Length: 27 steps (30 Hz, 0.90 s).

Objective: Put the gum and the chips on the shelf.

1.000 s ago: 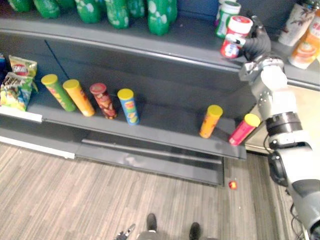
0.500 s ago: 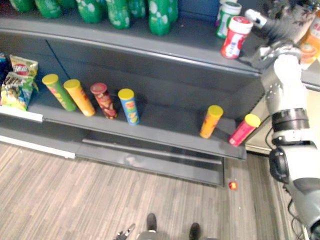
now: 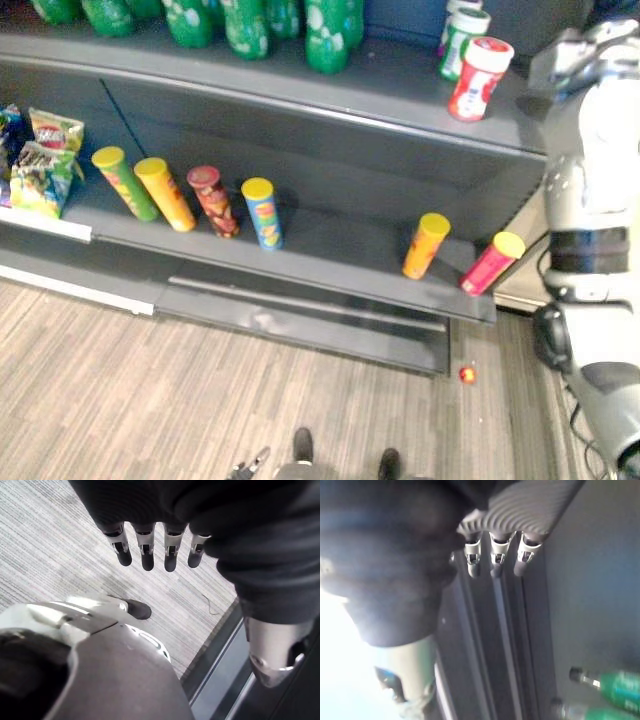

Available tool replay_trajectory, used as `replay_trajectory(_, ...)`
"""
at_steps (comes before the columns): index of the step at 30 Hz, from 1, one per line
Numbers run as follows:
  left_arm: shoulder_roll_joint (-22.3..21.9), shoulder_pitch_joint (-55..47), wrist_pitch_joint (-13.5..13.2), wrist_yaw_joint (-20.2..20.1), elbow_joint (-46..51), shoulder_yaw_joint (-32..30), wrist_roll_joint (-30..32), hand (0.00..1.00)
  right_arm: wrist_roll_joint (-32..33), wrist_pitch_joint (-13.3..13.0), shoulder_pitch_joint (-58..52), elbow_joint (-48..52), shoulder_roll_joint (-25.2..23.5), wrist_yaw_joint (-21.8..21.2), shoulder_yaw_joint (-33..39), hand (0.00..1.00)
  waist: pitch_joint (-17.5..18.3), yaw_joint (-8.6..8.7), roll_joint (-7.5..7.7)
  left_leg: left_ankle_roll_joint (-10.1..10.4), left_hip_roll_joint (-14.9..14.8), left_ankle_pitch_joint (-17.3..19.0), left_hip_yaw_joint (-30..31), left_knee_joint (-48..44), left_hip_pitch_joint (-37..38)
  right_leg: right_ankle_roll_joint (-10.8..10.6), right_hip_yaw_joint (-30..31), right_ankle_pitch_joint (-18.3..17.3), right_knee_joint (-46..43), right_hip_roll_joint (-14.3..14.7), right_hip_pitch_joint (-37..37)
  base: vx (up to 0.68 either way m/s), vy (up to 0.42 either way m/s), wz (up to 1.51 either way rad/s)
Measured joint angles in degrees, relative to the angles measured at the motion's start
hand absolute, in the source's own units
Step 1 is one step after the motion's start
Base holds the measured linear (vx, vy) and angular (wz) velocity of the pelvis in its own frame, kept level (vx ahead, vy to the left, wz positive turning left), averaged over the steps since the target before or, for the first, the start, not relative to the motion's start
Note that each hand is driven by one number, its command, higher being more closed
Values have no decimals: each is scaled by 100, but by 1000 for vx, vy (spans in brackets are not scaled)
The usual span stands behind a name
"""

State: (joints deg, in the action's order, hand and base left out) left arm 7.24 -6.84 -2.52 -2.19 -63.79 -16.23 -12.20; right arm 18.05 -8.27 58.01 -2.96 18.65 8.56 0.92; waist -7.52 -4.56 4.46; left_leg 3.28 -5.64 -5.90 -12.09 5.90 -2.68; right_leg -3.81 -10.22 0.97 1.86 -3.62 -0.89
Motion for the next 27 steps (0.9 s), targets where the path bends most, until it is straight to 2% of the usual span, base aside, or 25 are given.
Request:
replay_trajectory(2,-7,-1,1,25,-4,2,4,0,109,-10,-607,327,-390,-236,-533,0,1,-1,2,2,-3,1,-15,0,8,0,17,0,-4,2,-1,3,0,-4)
replay_trajectory(6,-19,-10,2,106,-5,2,61,0,442,24,-1423,500,-818,-738,-1534,0,10,-21,16,13,-4,10,-85,0,12,1,81,-2,-6,0,-24,1,0,-6)
replay_trajectory(9,-19,-20,5,149,-10,6,217,0,689,32,-1888,647,-1055,-1045,-2091,0,37,-25,57,30,-11,22,-134,0,10,1,128,-2,-42,0,-71,14,3,-10)
replay_trajectory(12,-14,-26,5,187,-19,8,223,0,912,53,-2343,692,-1088,-1258,-2543,0,68,-17,104,31,-11,23,-140,0,19,0,139,-3,-89,-4,-90,6,0,-2)
replay_trajectory(18,-3,-19,5,207,-77,7,228,0,1010,111,-3414,402,-1088,-1639,-3146,0,86,3,126,39,-7,29,-139,0,19,-3,150,-8,-110,-8,-104,0,0,0)
replay_trajectory(21,-3,5,3,215,-123,-10,232,0,1001,399,-4235,-306,-1085,-1821,-3409,0,89,-5,123,38,13,31,-143,0,25,8,151,-58,-109,-23,-91,0,0,0)
replay_trajectory(23,-16,6,2,214,-129,-65,236,0,959,504,-4645,-626,-1084,-1924,-3428,0,87,-5,120,27,25,40,-144,1,22,8,152,-59,-107,-35,-92,0,0,0)
replay_trajectory(27,-40,13,0,208,-169,-204,399,0,559,692,-5511,-1433,-1089,-2022,-3159,0,79,43,99,1,50,71,-151,1,9,7,167,-61,-99,-58,-103,32,10,-1)
